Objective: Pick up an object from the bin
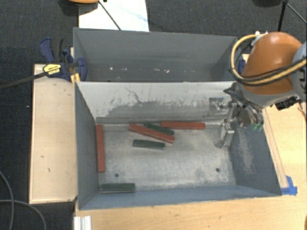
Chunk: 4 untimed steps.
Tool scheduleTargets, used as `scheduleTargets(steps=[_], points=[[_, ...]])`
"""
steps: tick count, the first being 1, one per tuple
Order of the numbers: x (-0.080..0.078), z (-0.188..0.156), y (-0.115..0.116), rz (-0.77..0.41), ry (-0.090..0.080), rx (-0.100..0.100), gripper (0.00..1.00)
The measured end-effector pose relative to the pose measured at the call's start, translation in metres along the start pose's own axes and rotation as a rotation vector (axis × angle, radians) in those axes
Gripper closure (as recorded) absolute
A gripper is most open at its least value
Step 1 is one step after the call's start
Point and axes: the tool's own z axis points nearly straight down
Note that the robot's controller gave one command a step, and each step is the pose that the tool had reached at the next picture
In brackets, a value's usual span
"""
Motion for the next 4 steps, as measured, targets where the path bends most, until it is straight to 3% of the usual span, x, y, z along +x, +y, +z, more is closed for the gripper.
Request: scheduleTargets(steps=[1,2,3,4], points=[[-0.004,0.023,0.030,-0.180,0.005,-0.006,0.00],[-0.005,0.077,0.051,-0.170,-0.003,-0.002,0.00],[-0.002,0.083,0.083,-0.096,0.008,-0.004,0.00],[-0.017,0.079,0.106,-0.446,0.002,-0.004,0.00]])
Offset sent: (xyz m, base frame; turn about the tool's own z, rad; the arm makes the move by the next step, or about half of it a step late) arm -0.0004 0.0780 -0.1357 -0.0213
